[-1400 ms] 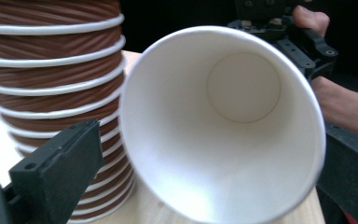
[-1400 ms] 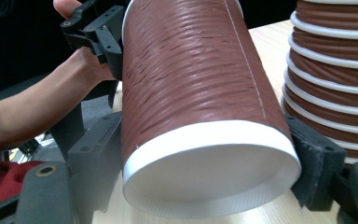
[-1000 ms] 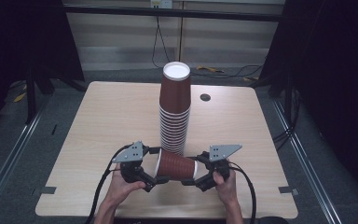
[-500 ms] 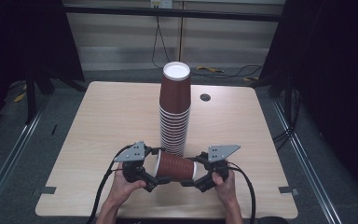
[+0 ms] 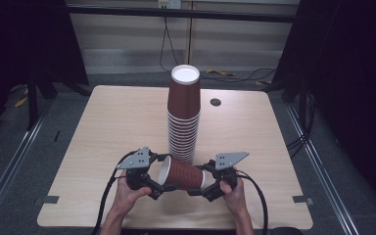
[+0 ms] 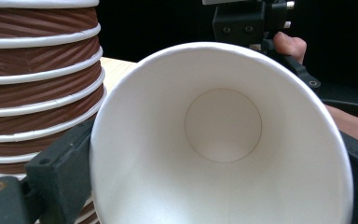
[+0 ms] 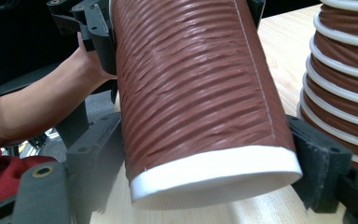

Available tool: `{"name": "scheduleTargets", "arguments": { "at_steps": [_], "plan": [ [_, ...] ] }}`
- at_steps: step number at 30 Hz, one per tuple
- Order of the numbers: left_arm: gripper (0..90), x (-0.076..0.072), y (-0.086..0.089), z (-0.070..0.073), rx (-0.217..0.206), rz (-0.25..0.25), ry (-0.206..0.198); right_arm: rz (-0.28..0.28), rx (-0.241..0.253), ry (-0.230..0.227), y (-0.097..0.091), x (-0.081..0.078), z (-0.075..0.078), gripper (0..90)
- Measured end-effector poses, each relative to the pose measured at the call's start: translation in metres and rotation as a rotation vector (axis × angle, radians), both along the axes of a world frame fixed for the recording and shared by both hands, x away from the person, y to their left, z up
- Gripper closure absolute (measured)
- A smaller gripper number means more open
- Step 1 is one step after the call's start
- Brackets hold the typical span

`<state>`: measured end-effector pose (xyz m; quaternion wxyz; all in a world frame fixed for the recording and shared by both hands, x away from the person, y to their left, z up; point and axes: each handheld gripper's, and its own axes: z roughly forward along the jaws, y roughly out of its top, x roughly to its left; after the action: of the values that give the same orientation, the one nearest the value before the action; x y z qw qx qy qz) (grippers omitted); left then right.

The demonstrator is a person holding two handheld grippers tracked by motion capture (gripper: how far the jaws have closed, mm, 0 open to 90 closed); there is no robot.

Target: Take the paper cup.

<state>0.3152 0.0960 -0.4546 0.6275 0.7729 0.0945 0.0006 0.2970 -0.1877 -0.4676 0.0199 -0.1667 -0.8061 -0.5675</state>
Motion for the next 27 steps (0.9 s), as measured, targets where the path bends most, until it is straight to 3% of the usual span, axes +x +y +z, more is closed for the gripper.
{"name": "scheduleTargets", "arguments": {
  "at_steps": [7,11,19,23,25,27],
  "plan": [
    [5.1,0.002,0.003,0.002,0.01,0.019,-0.005,-0.033,0.019,-0.013,-0.002,-0.001,-0.001,14.9],
    [5.0,0.003,0.006,0.005,0.038,0.035,-0.014,-0.071,0.022,-0.029,-0.006,-0.004,-0.002,14.7],
    [4.9,0.004,0.021,0.01,0.032,0.059,-0.013,-0.139,0.035,-0.055,-0.013,-0.01,-0.002,13.5],
    [4.9,0.005,0.03,0.014,0.052,0.098,-0.029,-0.171,0.04,-0.058,-0.014,-0.01,-0.001,13.3],
    [4.9,0.006,0.037,0.015,0.064,0.134,-0.025,-0.184,0.041,-0.065,-0.014,-0.011,-0.002,13.2],
    [4.9,0.008,0.042,0.015,0.064,0.137,-0.005,-0.215,0.039,-0.069,-0.015,-0.012,-0.002,13.2]
  ]
}}
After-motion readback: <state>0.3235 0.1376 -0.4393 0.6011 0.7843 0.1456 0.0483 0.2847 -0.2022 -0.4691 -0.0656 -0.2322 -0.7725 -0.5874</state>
